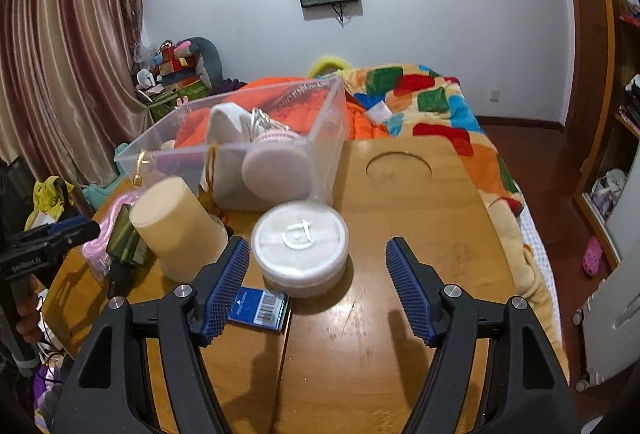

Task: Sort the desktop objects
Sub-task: 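Grasp the bagged pink rope with the left tool while the right tool grasps the white round container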

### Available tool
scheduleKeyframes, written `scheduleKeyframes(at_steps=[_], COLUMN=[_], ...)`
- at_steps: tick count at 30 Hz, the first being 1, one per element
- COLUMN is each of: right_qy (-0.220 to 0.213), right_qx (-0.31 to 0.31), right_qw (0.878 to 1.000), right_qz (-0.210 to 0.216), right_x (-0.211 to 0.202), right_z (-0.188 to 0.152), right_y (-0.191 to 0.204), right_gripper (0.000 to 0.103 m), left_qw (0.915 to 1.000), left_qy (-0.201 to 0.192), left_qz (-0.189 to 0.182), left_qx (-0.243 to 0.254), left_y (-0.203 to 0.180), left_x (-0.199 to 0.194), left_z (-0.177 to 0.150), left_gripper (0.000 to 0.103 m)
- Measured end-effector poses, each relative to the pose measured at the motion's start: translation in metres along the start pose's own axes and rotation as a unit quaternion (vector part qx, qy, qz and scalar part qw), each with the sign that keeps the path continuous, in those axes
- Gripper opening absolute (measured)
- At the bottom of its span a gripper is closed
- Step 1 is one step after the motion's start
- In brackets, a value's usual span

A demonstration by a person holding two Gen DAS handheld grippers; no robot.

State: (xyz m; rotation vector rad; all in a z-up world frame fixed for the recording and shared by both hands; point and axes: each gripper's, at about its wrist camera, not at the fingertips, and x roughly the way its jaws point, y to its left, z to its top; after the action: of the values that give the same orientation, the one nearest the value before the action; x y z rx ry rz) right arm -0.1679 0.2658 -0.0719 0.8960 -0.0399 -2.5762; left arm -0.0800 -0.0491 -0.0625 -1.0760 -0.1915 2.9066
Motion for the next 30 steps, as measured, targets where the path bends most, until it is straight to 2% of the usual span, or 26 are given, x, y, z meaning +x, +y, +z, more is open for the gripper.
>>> scheduleKeyframes(at_steps=[4, 6, 10, 17, 21, 26, 28, 30], right_qy=[0.01, 0.015, 0.025, 0.036, 0.042, 0.044, 0.045, 0.043], right_qx=[0.002, 0.002, 0.0, -0.008, -0.006, 0.003, 0.004, 0.0], right_qw=[1.0, 1.0, 1.0, 0.999, 0.999, 0.999, 0.999, 0.999], right_qz=[0.002, 0.003, 0.005, 0.001, -0.005, -0.003, -0.003, -0.005], right_x=[0.007, 0.01, 0.017, 0.028, 0.035, 0.039, 0.041, 0.04], right_z=[-0.003, -0.005, -0.007, -0.007, -0.006, -0.004, -0.004, -0.004], right_y=[-0.002, 0.0, 0.004, 0.011, 0.013, 0.014, 0.016, 0.018], right_gripper=[0.067, 0.067, 0.067, 0.067, 0.067, 0.067, 0.067, 0.062], left_qw=[0.9998, 0.9995, 0.998, 0.9983, 0.9972, 0.9956, 0.996, 0.9963], left_qy=[-0.004, -0.004, 0.002, 0.027, 0.052, 0.061, 0.06, 0.054], left_qz=[0.005, 0.01, 0.04, 0.036, 0.033, 0.045, 0.044, 0.047], left_qx=[0.017, 0.029, 0.05, 0.037, 0.041, 0.055, 0.049, 0.048], left_y=[-0.007, -0.011, -0.013, -0.007, -0.01, -0.016, -0.014, -0.012], left_x=[0.002, 0.005, 0.013, 0.028, 0.037, 0.042, 0.042, 0.038], left_z=[0.0, 0.0, -0.002, 0.002, 0.003, 0.002, 0.002, 0.0], left_gripper=[0.072, 0.075, 0.075, 0.076, 0.08, 0.081, 0.079, 0.072])
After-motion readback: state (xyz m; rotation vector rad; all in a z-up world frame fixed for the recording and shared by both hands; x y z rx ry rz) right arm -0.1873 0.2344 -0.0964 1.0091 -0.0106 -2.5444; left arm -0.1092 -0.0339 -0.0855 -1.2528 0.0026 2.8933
